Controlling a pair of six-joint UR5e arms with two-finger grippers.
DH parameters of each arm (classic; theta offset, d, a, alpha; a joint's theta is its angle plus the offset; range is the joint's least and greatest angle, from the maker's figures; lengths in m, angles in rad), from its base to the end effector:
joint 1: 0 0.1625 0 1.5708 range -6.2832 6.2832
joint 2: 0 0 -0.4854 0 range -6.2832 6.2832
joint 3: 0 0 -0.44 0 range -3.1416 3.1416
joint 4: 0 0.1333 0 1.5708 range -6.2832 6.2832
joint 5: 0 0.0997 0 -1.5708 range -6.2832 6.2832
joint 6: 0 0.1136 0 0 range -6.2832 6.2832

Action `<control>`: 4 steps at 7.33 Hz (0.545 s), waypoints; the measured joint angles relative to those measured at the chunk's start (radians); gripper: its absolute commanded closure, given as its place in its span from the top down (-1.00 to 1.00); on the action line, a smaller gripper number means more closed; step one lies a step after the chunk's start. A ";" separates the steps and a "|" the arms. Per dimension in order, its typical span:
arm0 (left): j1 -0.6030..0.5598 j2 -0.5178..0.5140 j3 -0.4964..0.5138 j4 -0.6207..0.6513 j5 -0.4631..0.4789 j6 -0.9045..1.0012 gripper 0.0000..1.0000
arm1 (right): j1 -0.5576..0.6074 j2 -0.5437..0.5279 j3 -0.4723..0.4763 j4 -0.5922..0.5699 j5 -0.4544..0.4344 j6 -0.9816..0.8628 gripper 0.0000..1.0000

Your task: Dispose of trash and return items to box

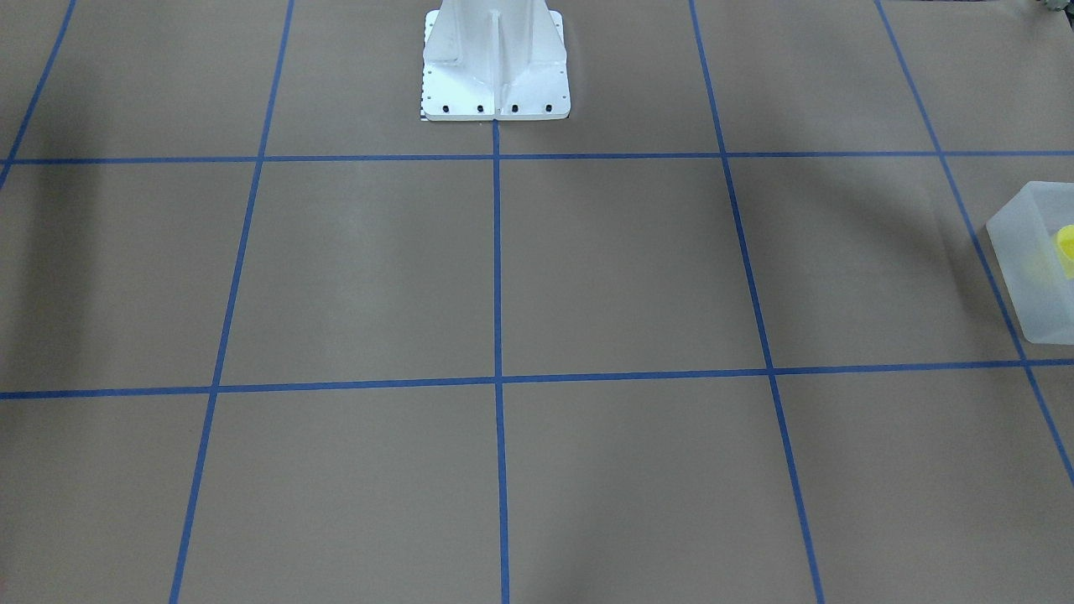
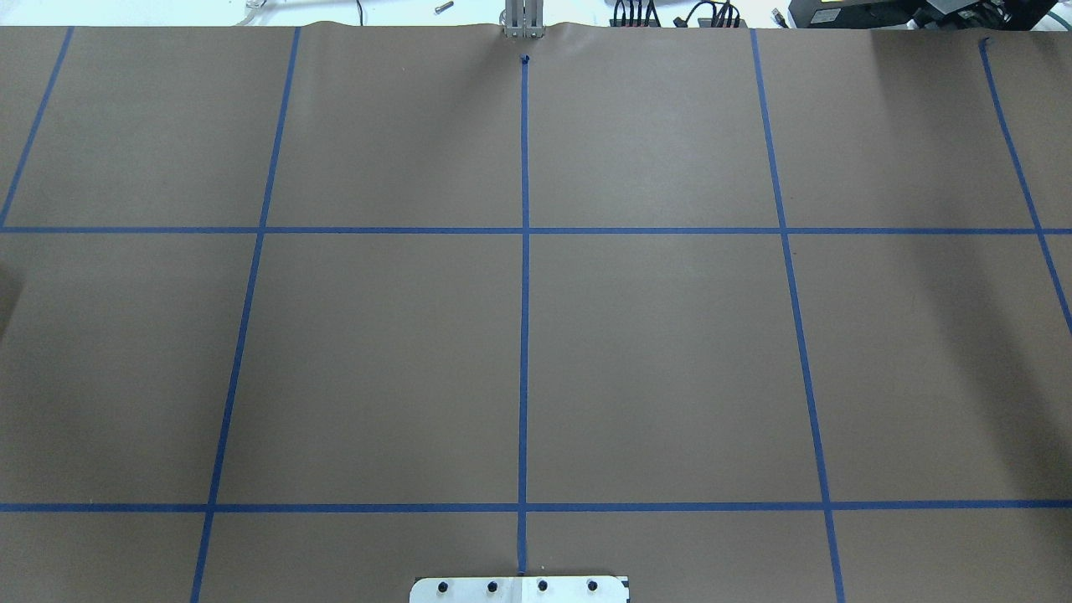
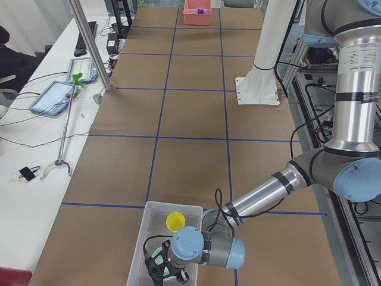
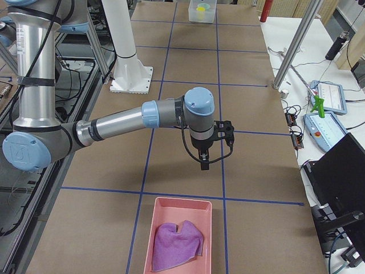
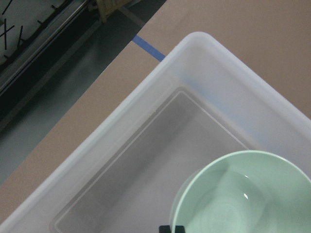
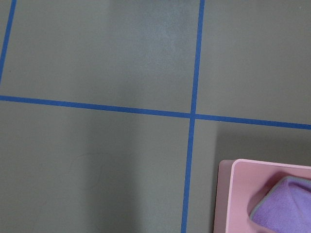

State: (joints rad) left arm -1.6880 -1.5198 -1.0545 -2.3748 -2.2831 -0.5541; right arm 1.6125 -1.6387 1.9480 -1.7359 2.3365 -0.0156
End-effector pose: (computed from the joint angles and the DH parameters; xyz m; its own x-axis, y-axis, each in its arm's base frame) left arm -0.1128 -0.4533 0.9439 0.5946 -0.4538 -0.6637 0.5016 0.8545 -0.1349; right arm 0.0752 -0.4939 0.5796 0.7250 -0.0849 0.6835 -0.0299 0.9876 0.1544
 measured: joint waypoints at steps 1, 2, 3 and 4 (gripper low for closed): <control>-0.001 0.010 -0.044 0.000 -0.002 0.053 0.97 | -0.001 -0.003 -0.001 0.000 -0.004 -0.001 1.00; -0.001 0.014 -0.106 0.017 -0.009 0.097 0.97 | -0.001 -0.010 -0.004 -0.001 -0.005 -0.002 1.00; -0.003 0.017 -0.194 0.072 -0.017 0.163 0.97 | -0.001 -0.019 -0.009 0.000 -0.005 -0.002 1.00; -0.005 0.020 -0.318 0.172 -0.021 0.234 0.97 | 0.002 -0.029 -0.016 0.000 -0.004 -0.002 1.00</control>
State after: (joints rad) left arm -1.6934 -1.5000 -1.3727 -2.2032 -2.3046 -0.3201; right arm 1.6146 -1.6680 1.9322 -1.7355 2.3321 -0.0177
